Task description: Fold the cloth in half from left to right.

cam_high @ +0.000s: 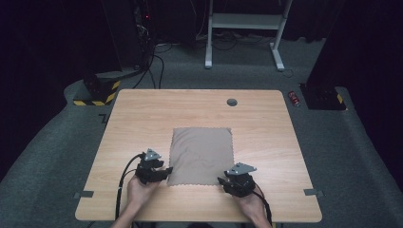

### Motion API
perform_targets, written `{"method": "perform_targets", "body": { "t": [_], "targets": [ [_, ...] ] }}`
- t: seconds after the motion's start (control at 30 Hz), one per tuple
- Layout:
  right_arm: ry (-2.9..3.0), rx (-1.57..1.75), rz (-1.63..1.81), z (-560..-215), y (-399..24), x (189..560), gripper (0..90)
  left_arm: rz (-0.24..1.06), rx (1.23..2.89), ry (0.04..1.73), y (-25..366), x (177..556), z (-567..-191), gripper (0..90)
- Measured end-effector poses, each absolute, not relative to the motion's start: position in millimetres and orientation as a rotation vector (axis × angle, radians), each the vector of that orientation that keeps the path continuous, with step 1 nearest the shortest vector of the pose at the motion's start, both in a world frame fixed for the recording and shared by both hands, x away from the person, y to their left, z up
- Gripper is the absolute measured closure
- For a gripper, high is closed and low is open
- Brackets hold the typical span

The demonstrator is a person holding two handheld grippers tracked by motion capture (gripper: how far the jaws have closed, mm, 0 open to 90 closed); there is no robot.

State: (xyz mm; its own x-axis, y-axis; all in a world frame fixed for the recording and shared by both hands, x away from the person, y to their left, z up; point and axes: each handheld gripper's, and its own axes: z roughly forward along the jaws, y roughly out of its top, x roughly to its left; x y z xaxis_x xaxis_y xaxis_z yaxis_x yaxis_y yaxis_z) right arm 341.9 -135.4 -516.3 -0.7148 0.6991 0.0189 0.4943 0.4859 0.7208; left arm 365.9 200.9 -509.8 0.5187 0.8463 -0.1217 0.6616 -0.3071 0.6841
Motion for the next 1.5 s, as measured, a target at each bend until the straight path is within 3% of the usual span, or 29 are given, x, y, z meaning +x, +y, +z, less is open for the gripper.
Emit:
{"method": "perform_targets", "body": {
  "t": [0.93,1.5],
  "targets": [
    [2.586,0.772,1.208,-512.7,-32.7,346.7,69.7,0.423,2.005,1.344,192.0,483.2,-484.9,47.6],
    [2.661,0.624,1.229,-514.9,21.2,338.9,68.8,0.439,2.025,1.437,187.7,518.8,-498.9,47.8]
  ]
}}
